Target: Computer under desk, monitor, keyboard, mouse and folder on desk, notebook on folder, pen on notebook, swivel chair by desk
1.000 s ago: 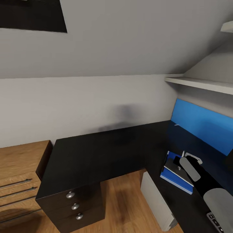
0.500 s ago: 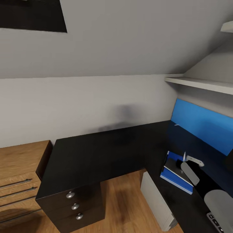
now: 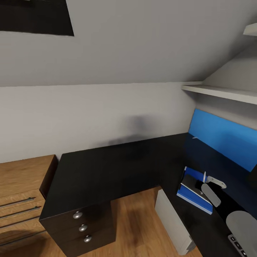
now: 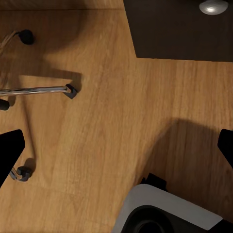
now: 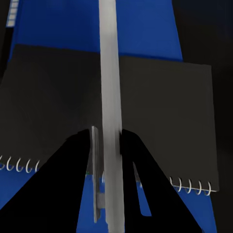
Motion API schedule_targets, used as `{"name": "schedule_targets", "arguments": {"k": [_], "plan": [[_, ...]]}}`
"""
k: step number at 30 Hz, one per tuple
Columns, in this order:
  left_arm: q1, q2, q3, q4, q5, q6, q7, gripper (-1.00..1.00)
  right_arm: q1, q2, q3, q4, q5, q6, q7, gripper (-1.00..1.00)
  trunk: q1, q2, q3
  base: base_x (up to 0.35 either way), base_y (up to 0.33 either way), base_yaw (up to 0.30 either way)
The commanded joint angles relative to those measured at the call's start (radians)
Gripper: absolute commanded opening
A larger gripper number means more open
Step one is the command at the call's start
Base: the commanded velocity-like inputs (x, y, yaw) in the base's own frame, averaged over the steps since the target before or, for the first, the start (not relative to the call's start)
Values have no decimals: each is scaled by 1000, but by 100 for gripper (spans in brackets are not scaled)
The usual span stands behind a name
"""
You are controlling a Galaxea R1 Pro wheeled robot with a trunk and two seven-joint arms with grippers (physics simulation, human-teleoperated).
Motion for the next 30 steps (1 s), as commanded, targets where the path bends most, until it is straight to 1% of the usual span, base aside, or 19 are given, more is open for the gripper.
{"name": "schedule_targets", "arguments": {"k": [1, 3, 4, 8, 13, 17, 22, 26, 30], "plan": [[0, 0, -2, -1, 9, -4, 2, 100, -2, -2, 7, 20, -6, -5, 8, -100, 0, -1, -1, 0, 0, 0], [0, 0, -2, -1, 9, -4, 2, 100, -2, -2, 7, 41, -6, -9, 22, -100, 0, -1, -1, 0, 0, 0], [0, 0, -2, -1, 9, -4, 2, 100, -4, -2, 7, 66, -5, -19, 39, -100, 0, -1, -1, 0, 0, 0], [0, 0, -2, -1, 9, -6, 2, 100, -7, -2, 7, 81, -5, -40, 48, -100, 0, -1, -1, 86, 0, 0], [0, 0, -2, -1, 9, -40, 2, 100, -8, -3, 7, 86, -5, -59, 51, -100, 0, -1, -1, 264, 0, 0], [0, 0, -2, -1, 9, -55, 2, 100, -8, -3, 7, 87, -5, -64, 51, -100, 0, -1, -1, 228, 0, 0], [0, 0, -2, -1, 9, -62, 2, 100, -8, -2, 7, 87, -5, -67, 51, -100, 0, -1, -1, 71, 0, 0], [0, 0, -4, -1, 8, -64, 2, 100, -8, -2, 7, 88, -4, -65, 51, -100, 0, -1, -1, 196, 0, 0], [0, 0, -3, -1, 9, -65, 2, 100, -8, -2, 7, 88, -3, -57, 47, -100, 0, -1, -1, 85, 0, 0]]}}
